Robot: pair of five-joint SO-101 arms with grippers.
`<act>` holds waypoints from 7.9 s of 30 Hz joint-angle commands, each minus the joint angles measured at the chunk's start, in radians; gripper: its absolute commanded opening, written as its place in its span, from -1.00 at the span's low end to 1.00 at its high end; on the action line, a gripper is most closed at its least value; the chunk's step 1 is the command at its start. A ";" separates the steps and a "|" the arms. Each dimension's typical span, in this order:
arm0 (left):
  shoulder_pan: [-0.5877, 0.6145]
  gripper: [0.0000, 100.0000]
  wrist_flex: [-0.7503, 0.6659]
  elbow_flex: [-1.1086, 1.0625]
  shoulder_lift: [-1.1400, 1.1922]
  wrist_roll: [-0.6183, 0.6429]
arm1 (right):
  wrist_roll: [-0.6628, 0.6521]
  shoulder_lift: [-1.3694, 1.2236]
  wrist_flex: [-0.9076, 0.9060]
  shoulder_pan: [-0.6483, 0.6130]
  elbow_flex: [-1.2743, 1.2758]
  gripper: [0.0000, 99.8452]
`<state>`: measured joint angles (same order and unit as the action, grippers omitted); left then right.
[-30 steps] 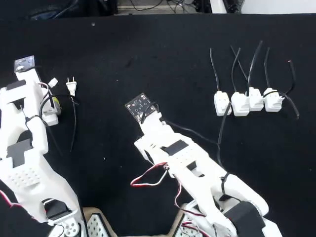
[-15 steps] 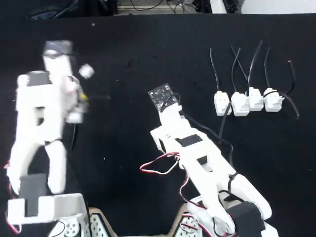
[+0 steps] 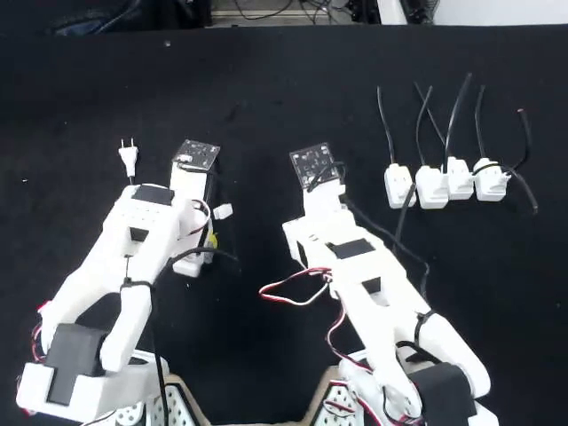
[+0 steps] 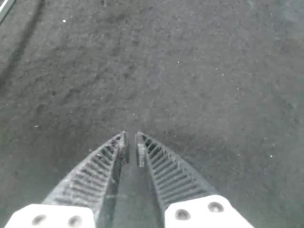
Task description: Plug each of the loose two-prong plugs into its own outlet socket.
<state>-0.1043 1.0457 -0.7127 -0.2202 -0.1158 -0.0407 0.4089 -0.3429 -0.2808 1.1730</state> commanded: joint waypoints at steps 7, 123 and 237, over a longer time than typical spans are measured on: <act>0.041 -0.43 0.186 0.134 0.006 -0.011 | 0.008 0.045 0.028 0.015 -0.044 -0.96; 0.490 -0.47 0.089 0.013 -0.002 -0.305 | 0.008 0.257 0.029 0.021 0.058 -0.96; 0.423 -0.94 0.433 0.909 0.183 0.008 | 0.009 0.355 -0.091 0.084 0.010 -0.96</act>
<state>0.3928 1.3433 0.1419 0.1281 -0.1128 -0.0345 0.6467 -0.2923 -0.2163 1.2528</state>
